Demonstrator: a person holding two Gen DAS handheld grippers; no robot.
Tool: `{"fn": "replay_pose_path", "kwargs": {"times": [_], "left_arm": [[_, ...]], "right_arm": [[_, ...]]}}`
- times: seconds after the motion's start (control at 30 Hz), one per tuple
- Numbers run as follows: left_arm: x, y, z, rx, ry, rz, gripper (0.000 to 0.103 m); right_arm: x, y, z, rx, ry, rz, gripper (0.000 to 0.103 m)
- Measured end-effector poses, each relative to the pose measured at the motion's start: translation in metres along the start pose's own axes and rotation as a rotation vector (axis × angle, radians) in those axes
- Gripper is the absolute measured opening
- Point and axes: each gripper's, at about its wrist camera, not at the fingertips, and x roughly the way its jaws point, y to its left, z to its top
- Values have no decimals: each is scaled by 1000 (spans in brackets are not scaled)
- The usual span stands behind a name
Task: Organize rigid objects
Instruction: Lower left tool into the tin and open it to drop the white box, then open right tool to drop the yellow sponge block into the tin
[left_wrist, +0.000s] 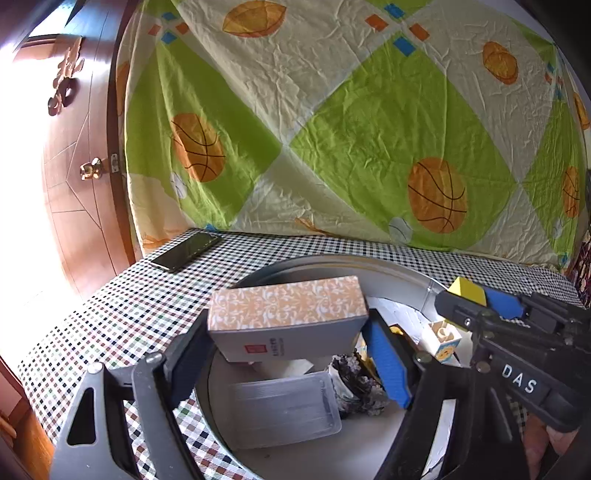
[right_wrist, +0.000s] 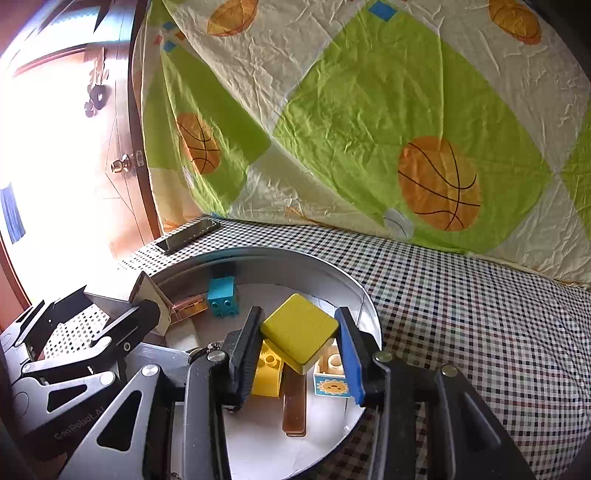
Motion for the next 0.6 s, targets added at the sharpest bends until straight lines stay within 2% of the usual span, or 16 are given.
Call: {"fn": "replay_pose_path", "kwargs": {"times": [0.27,0.6], "left_arm": [[14,-10,1,65,63,-10,81],[19,-10,-3,74,88,-5,82]], "right_arm": [[21,-1,-3,3,81,9,42],[30,-4,-9,16,120,27,43]]}}
